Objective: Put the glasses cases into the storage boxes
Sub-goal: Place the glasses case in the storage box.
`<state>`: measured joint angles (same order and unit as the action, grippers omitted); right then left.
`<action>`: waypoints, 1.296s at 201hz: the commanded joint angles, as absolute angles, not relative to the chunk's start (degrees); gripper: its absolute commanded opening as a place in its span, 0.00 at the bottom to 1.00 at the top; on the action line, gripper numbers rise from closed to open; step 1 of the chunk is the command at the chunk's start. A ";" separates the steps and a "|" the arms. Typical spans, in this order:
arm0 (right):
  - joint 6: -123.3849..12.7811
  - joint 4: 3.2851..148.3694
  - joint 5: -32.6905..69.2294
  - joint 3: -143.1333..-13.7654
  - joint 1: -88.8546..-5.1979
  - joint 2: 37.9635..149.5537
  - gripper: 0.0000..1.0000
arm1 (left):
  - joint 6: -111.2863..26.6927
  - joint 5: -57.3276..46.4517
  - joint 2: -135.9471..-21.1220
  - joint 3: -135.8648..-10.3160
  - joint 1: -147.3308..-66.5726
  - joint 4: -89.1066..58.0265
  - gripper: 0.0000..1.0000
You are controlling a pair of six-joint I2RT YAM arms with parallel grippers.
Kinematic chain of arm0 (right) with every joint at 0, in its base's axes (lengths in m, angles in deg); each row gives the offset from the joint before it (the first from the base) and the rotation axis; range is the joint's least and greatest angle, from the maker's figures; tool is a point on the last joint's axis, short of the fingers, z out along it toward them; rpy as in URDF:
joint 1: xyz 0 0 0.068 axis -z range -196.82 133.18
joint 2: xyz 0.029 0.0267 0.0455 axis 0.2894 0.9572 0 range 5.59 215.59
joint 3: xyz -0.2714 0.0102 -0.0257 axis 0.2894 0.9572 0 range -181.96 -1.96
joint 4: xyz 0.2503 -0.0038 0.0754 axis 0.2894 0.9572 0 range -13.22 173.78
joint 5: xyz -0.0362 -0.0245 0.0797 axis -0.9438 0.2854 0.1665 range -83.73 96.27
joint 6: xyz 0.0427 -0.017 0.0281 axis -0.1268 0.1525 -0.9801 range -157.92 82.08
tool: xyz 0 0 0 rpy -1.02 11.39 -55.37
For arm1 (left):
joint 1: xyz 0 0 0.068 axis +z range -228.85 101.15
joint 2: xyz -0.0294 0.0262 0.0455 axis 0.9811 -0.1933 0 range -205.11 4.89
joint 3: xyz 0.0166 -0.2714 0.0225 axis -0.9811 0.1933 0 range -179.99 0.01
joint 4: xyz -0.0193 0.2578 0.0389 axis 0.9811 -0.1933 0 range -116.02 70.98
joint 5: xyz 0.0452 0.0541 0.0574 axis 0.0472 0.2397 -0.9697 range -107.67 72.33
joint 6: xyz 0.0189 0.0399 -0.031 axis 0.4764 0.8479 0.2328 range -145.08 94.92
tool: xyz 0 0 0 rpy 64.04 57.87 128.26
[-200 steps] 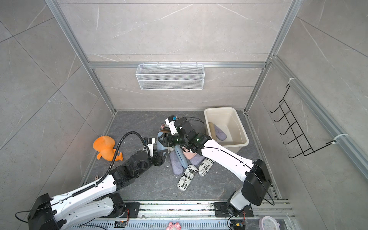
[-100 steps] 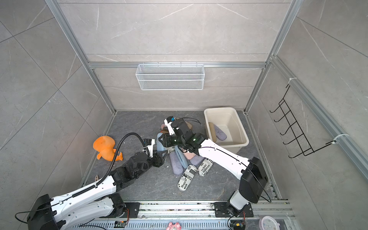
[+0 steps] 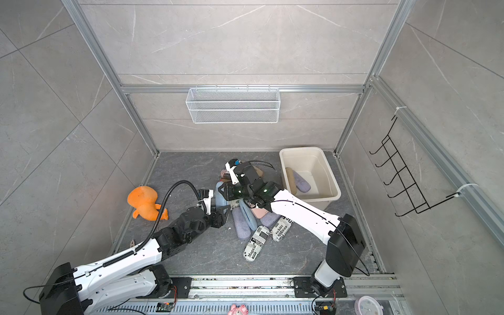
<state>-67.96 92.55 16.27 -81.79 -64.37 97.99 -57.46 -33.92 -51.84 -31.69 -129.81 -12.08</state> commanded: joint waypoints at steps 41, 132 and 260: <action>-69.45 90.49 17.10 -82.42 -65.32 98.14 0.21 | -55.48 -32.57 -53.00 -33.50 -129.83 -7.84 0.74; -64.63 95.21 13.70 -89.20 -65.17 100.44 0.18 | -59.00 -29.72 -48.32 -32.16 -129.80 -16.46 1.00; -59.16 103.76 8.98 -96.83 -59.16 99.73 0.18 | -74.36 -53.96 -35.83 -27.64 -129.74 -37.51 0.99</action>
